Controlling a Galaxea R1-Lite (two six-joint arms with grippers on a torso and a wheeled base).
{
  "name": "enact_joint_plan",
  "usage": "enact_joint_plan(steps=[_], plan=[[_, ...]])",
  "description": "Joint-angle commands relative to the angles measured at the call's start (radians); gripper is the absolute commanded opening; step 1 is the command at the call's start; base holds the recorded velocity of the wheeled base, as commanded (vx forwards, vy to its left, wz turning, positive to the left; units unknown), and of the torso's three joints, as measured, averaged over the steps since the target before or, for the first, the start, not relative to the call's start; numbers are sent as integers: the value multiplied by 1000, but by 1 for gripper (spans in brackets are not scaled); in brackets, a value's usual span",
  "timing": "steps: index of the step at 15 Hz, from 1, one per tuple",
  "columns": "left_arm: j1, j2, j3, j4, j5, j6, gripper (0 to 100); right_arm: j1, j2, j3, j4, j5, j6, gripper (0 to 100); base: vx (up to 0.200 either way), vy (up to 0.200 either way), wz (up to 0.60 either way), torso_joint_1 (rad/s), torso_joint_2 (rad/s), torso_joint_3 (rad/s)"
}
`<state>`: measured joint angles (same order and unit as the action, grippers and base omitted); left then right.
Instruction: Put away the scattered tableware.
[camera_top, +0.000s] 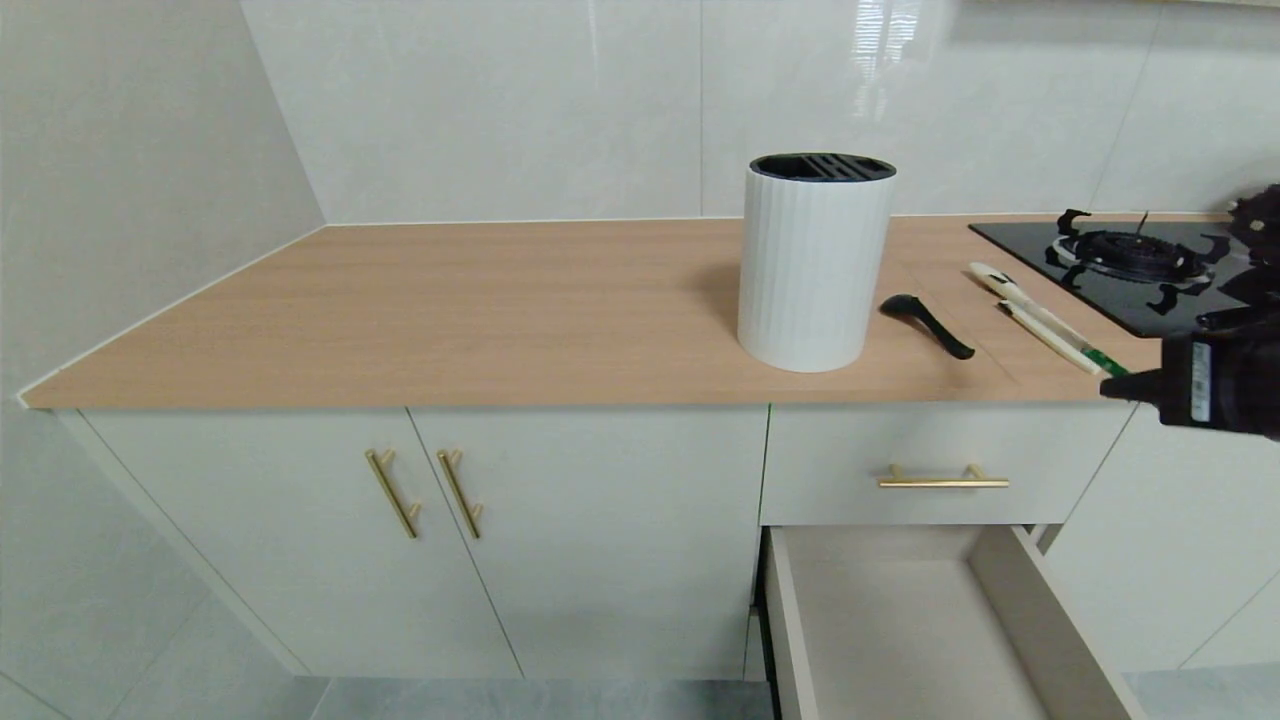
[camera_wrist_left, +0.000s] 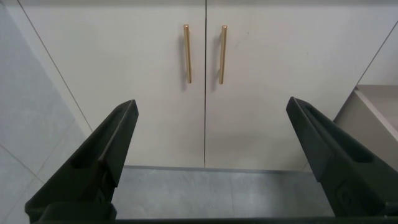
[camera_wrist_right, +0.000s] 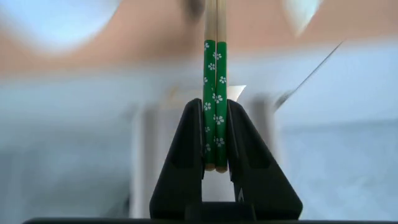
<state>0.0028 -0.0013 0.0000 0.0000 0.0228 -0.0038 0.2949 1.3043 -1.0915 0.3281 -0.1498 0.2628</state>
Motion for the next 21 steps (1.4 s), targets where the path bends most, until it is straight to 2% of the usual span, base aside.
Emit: enact_joint_plan(steps=[1, 3, 6, 9, 13, 21], plan=[[0, 1, 0, 0, 0, -1, 100, 125, -260, 163, 49, 125, 23, 0, 0, 0, 0, 0, 0, 0], [0, 1, 0, 0, 0, -1, 100, 148, -306, 274, 9, 128, 18, 0, 0, 0, 0, 0, 0, 0], [0, 1, 0, 0, 0, -1, 100, 148, -332, 449, -167, 134, -99, 0, 0, 0, 0, 0, 0, 0], [0, 1, 0, 0, 0, -1, 100, 168, -321, 529, -190, 153, -185, 0, 0, 0, 0, 0, 0, 0], [0, 1, 0, 0, 0, -1, 100, 168, -332, 567, -192, 197, -244, 0, 0, 0, 0, -66, 180, 119], [0, 1, 0, 0, 0, -1, 100, 168, -257, 637, -201, 257, -297, 0, 0, 0, 0, -148, 449, 302]])
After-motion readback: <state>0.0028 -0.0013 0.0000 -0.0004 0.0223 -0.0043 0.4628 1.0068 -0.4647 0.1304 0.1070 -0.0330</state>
